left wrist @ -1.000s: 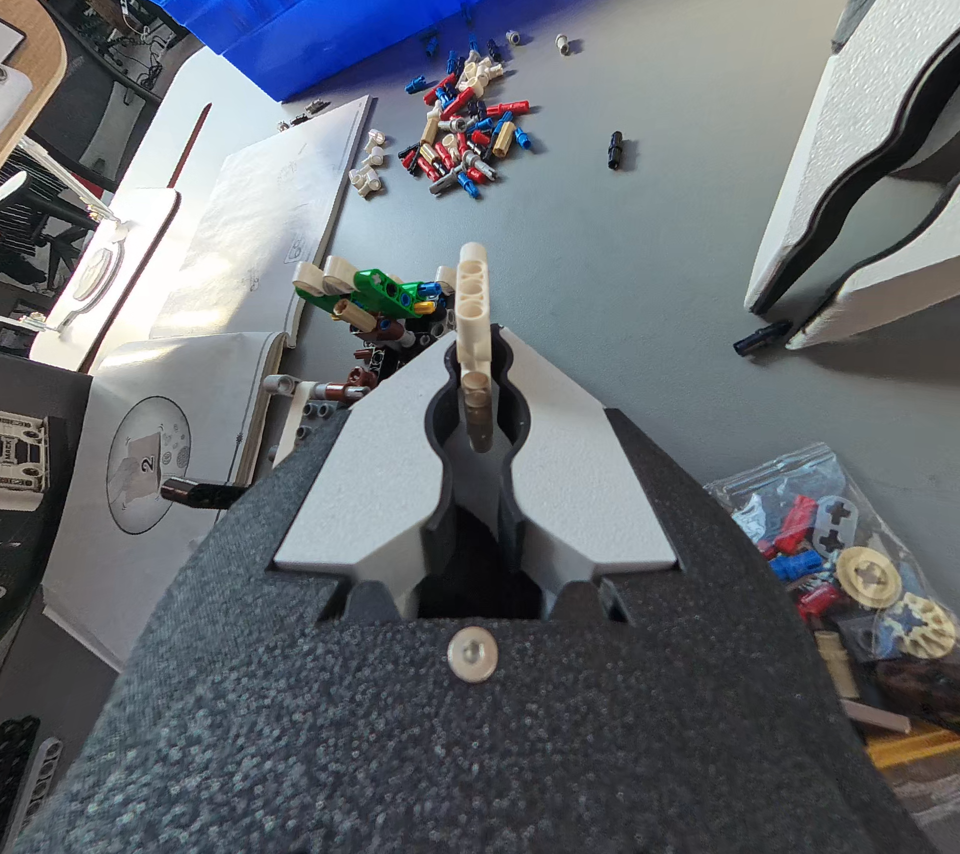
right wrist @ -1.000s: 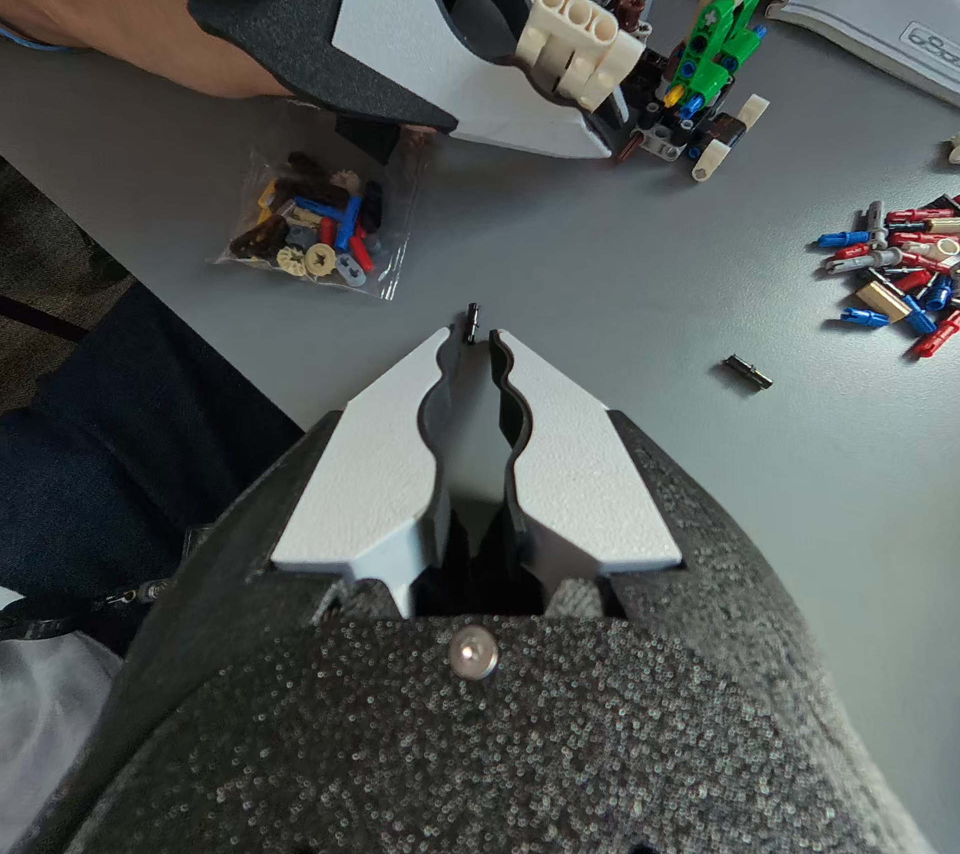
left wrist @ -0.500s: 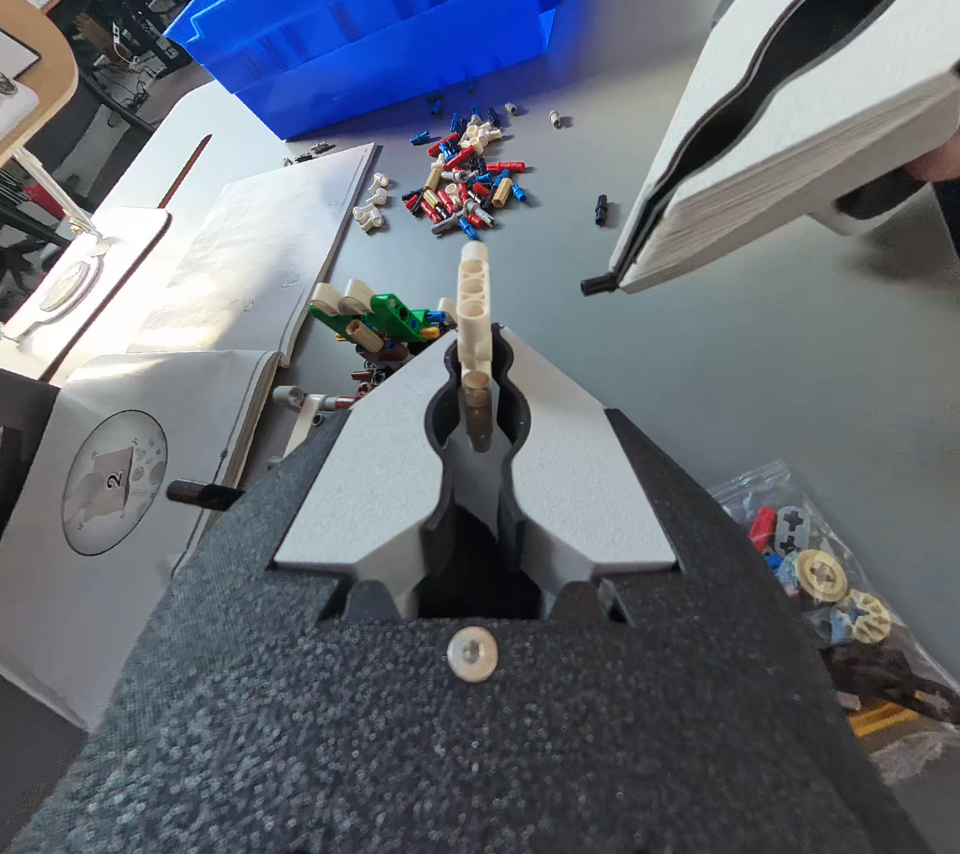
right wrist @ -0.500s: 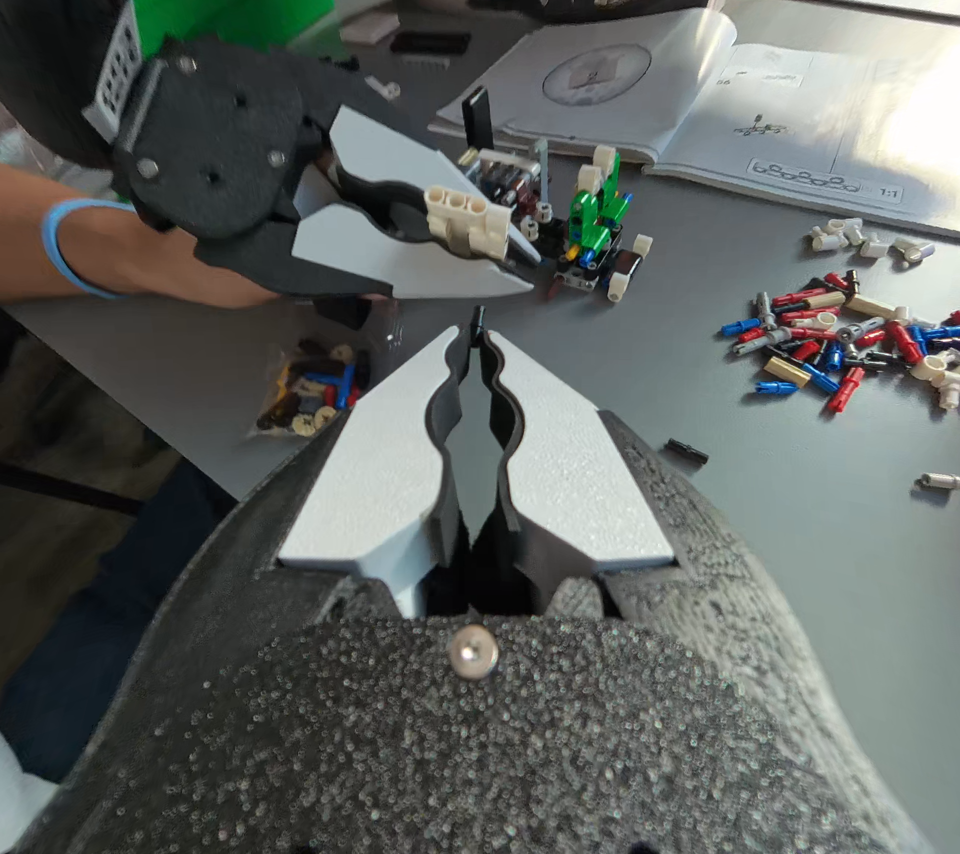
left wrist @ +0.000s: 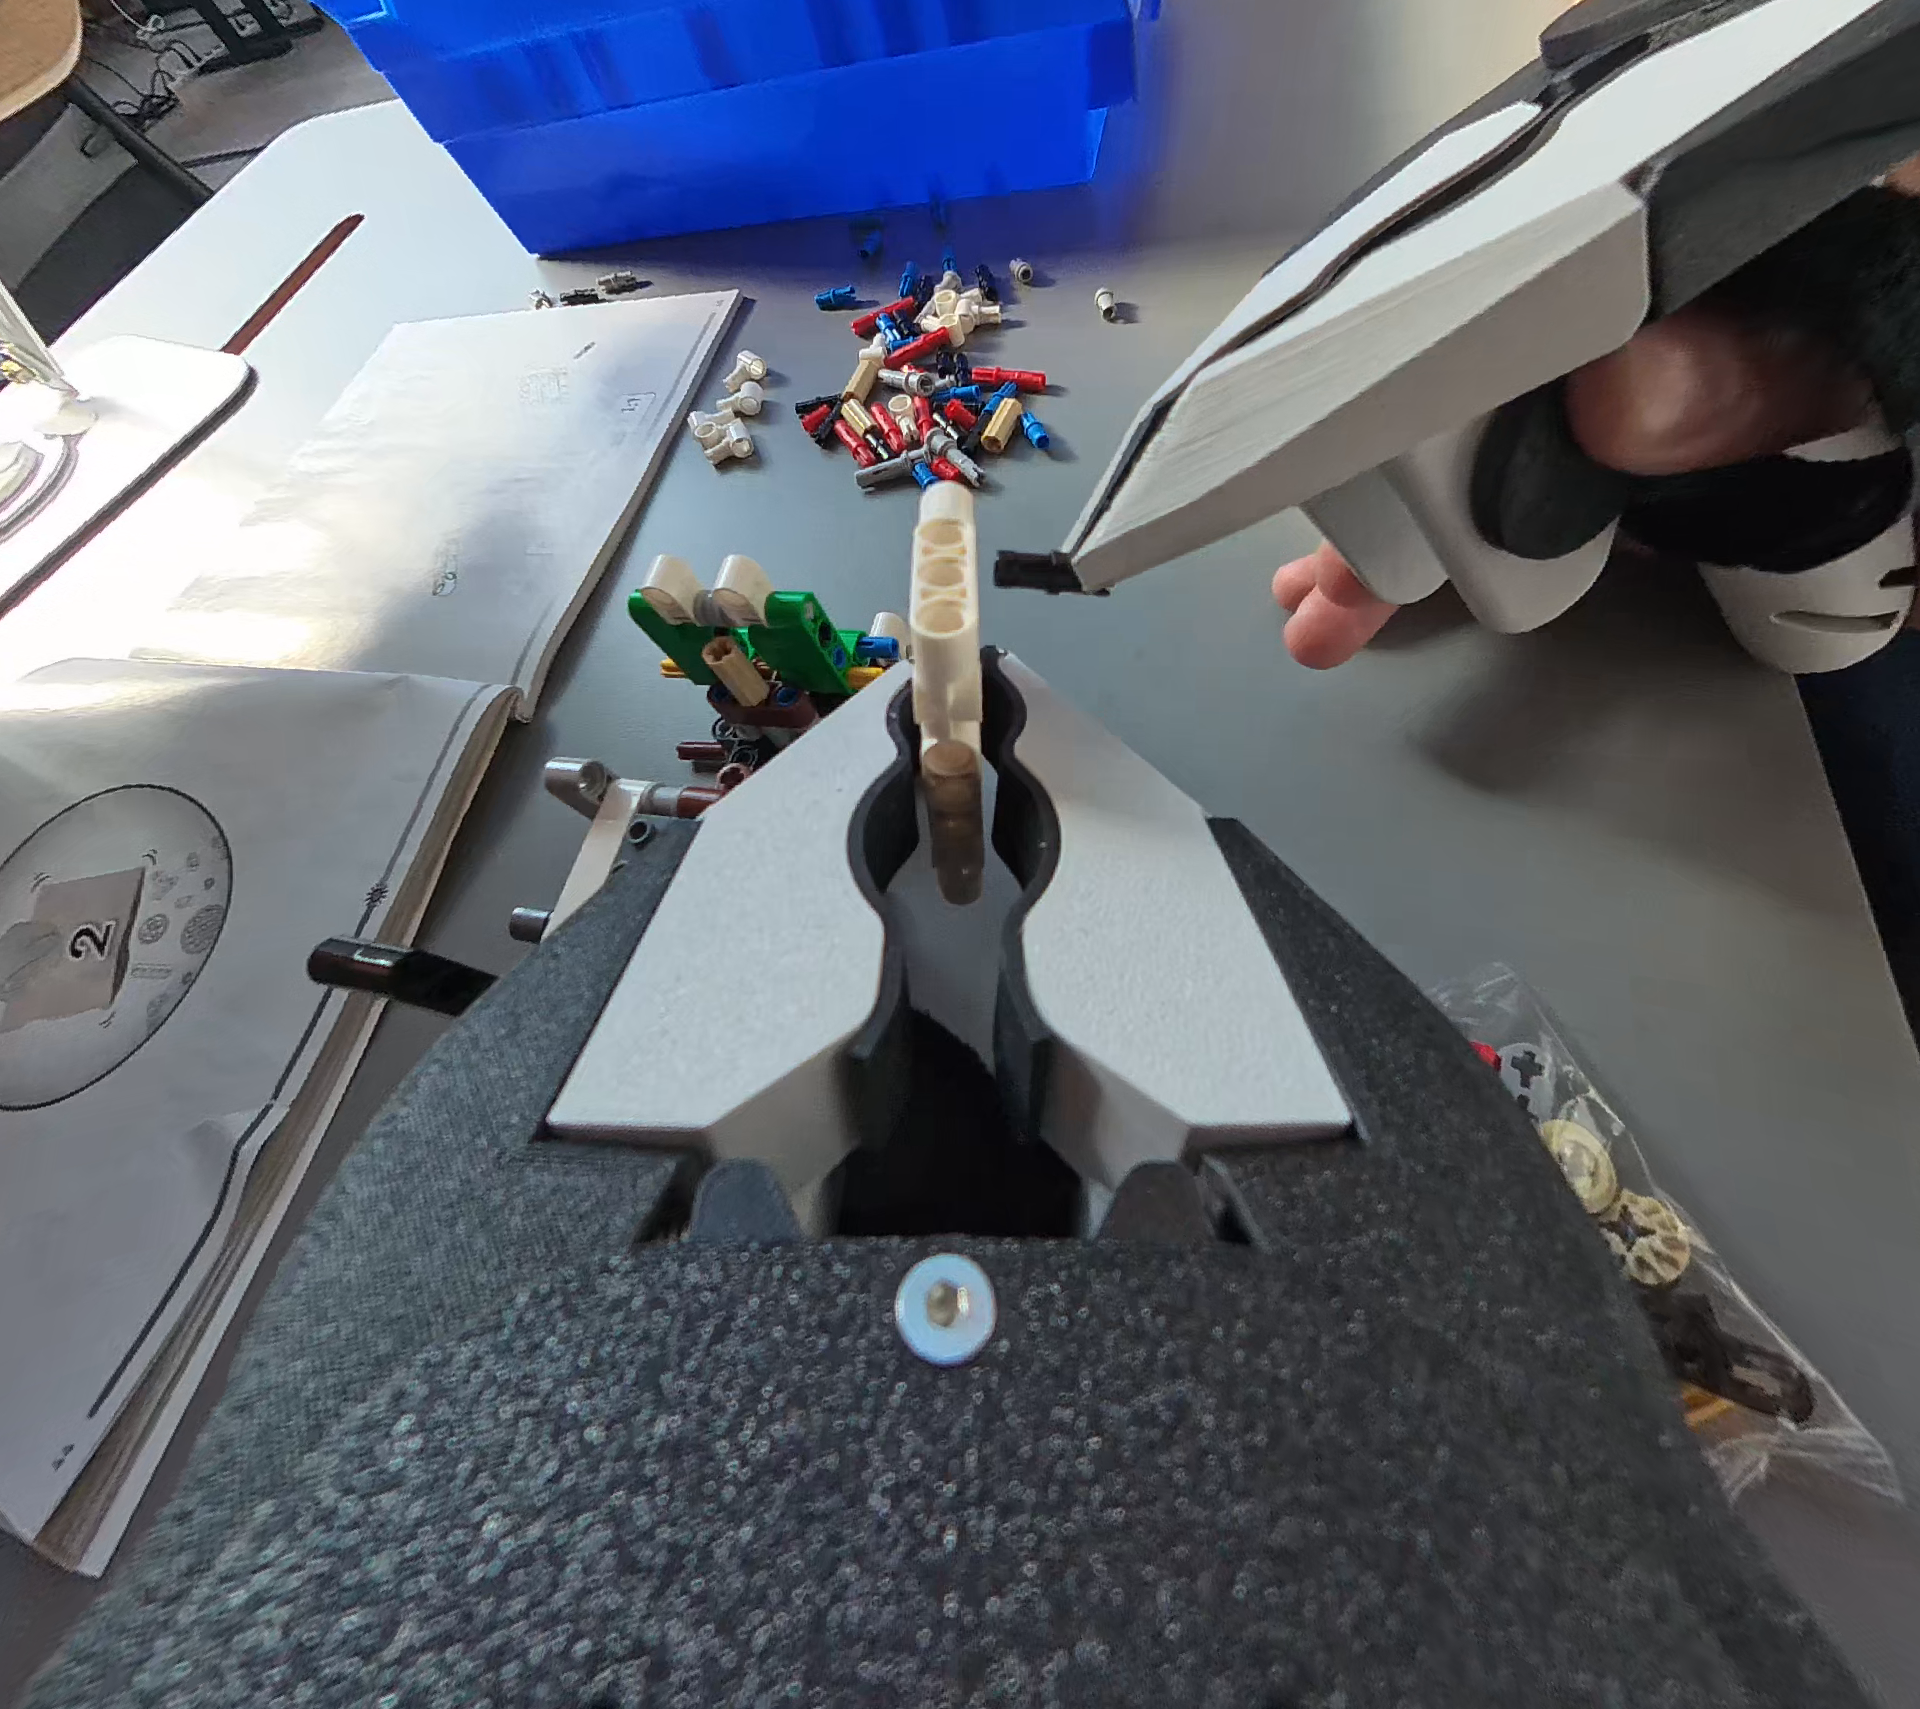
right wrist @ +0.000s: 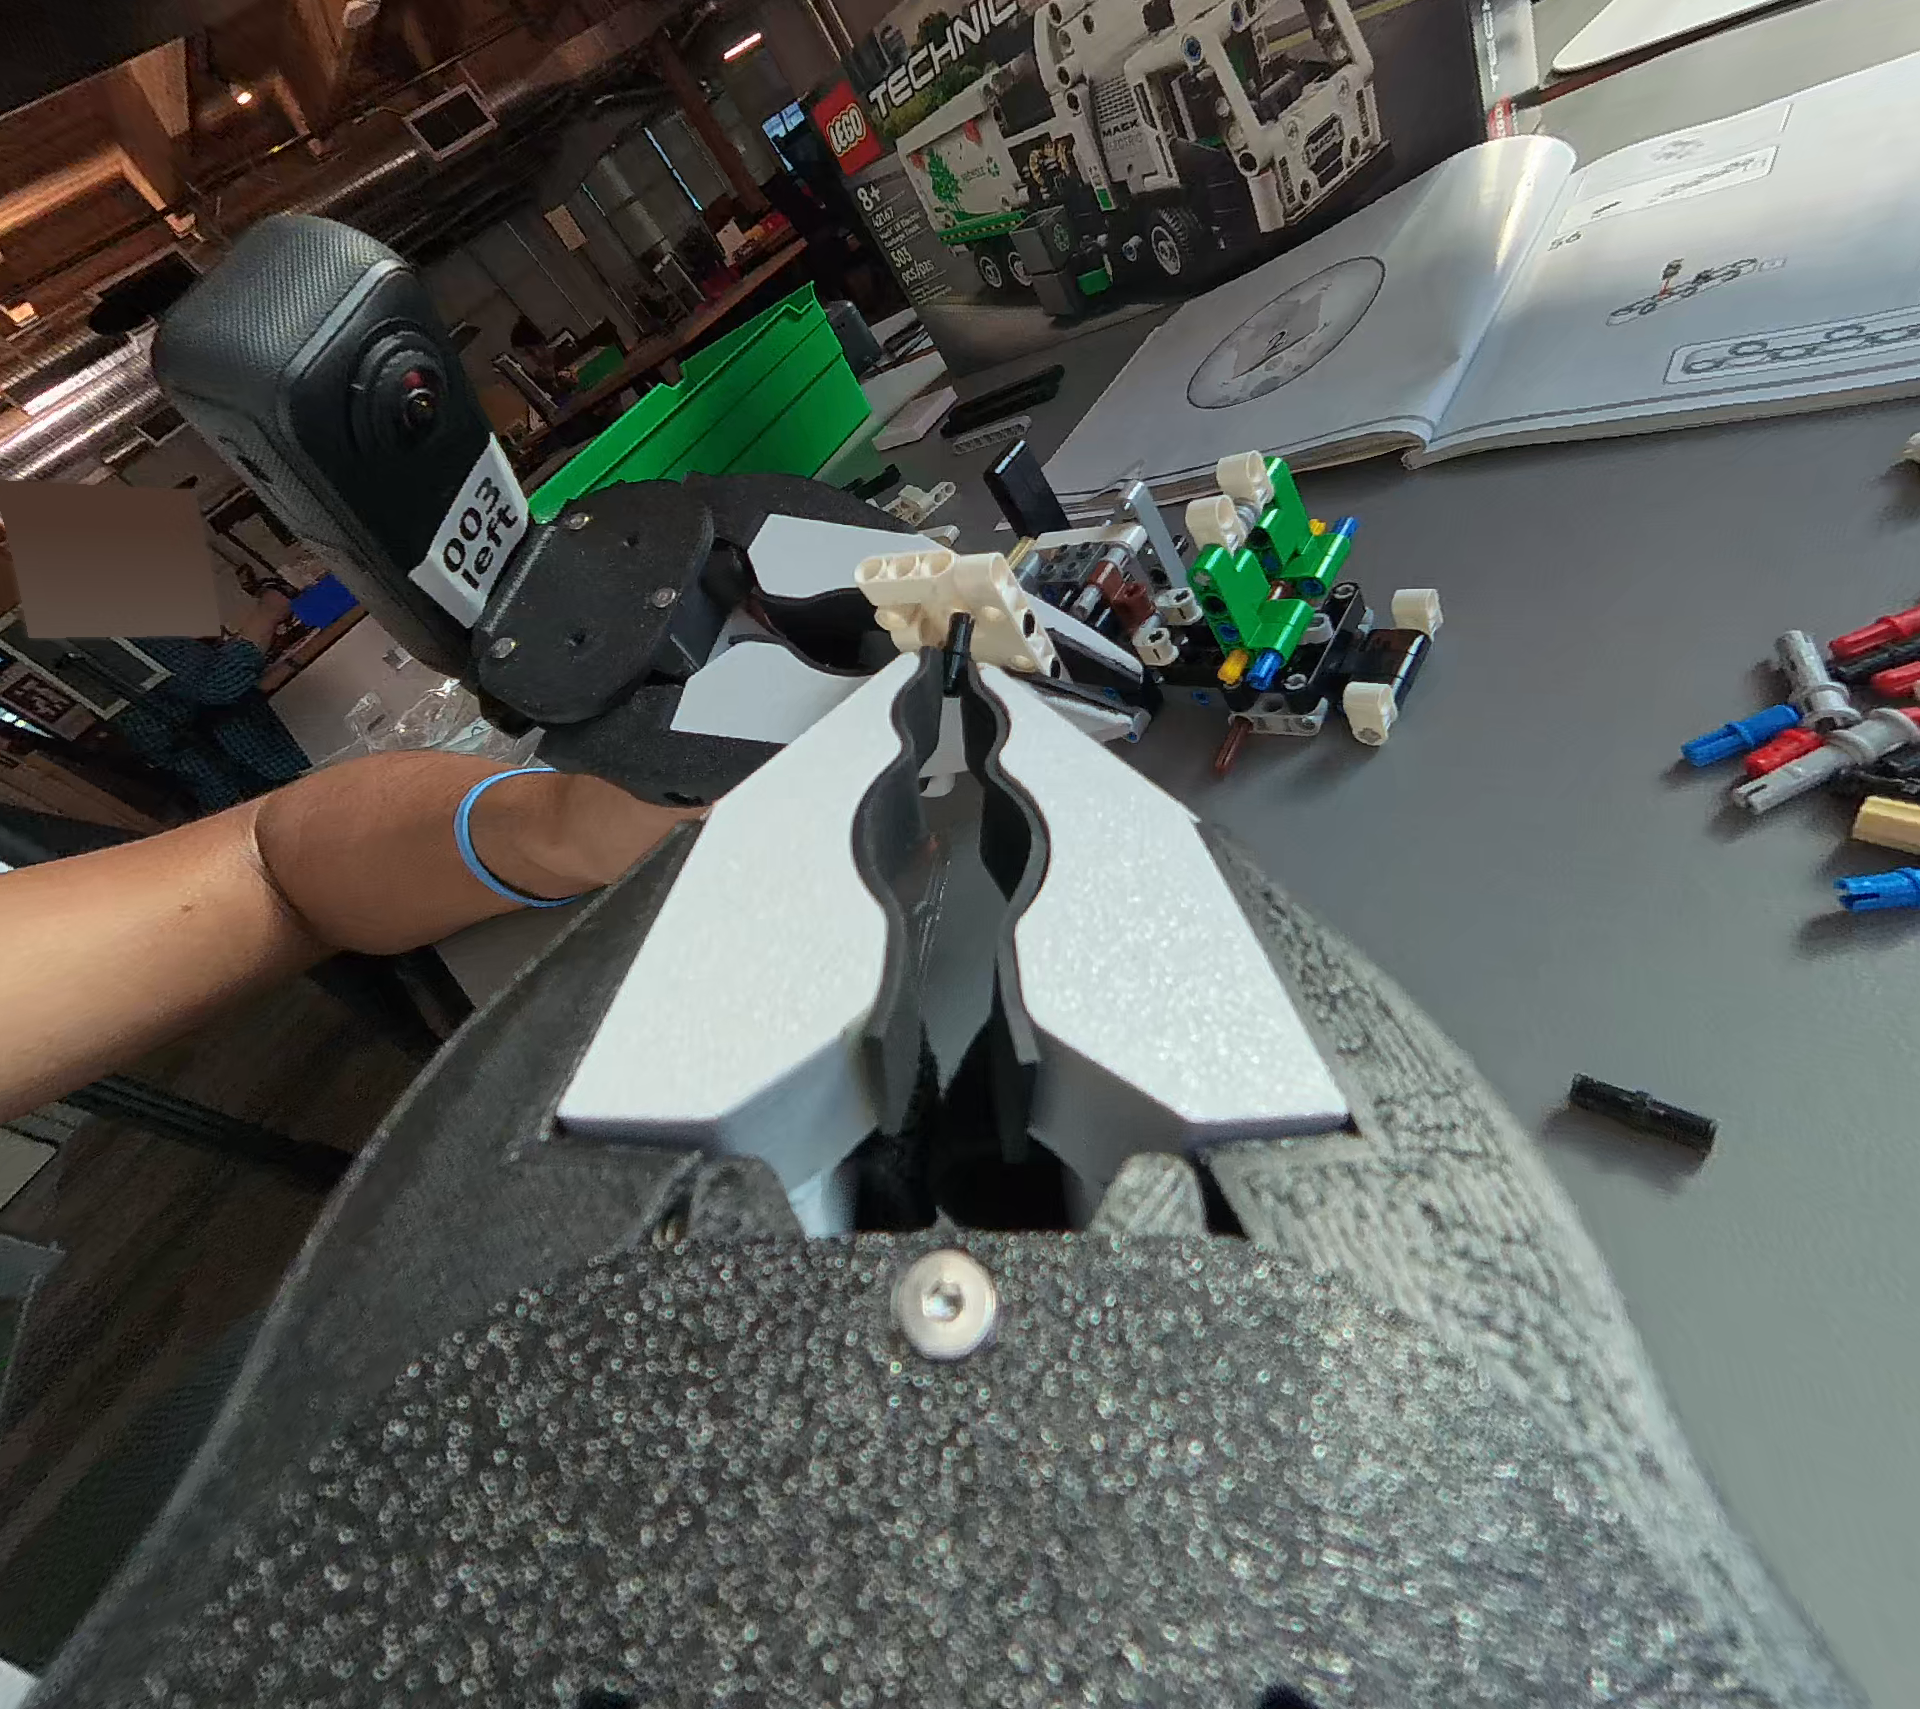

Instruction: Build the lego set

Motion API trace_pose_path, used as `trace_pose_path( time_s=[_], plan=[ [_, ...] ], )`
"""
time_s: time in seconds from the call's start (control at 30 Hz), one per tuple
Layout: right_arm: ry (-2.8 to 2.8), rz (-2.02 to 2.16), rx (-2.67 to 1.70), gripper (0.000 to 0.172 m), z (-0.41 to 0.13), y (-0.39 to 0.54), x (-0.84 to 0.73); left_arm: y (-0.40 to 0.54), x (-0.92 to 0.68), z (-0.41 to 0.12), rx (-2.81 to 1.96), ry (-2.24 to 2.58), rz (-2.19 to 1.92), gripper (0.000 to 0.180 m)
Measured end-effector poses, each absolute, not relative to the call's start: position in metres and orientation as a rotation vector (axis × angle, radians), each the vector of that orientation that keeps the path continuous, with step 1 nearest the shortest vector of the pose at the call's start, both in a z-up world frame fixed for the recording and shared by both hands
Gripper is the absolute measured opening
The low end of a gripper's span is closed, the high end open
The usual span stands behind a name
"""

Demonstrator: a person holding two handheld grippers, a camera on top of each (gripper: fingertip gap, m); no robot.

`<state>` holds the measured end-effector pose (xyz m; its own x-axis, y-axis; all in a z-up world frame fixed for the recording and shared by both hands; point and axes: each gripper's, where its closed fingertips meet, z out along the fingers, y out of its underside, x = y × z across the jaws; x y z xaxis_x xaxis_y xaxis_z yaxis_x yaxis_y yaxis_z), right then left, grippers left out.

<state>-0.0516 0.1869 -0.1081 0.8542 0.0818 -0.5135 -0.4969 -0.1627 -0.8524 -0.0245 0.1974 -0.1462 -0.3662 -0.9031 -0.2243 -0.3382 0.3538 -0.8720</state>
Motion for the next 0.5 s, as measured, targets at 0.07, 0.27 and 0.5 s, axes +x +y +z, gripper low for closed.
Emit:
trace_pose_path(
  time_s=[0.07, 0.27, 0.5],
  plan=[
    [0.32, 0.53, -1.674, 0.002, -0.1091, 0.1875, -0.0538, 0.1961, -0.0248, -0.1473, -1.065, 1.888, -0.953, 0.005],
    [0.329, 0.519, -1.694, 0.002, -0.1122, 0.1893, -0.0543, 0.1973, -0.0239, -0.1498, -1.058, 1.888, -0.904, 0.005],
    [0.346, 0.519, -1.726, 0.002, -0.1174, 0.1913, -0.0538, 0.1997, -0.0231, -0.1518, -1.072, 1.888, -0.883, 0.005]
  ],
)
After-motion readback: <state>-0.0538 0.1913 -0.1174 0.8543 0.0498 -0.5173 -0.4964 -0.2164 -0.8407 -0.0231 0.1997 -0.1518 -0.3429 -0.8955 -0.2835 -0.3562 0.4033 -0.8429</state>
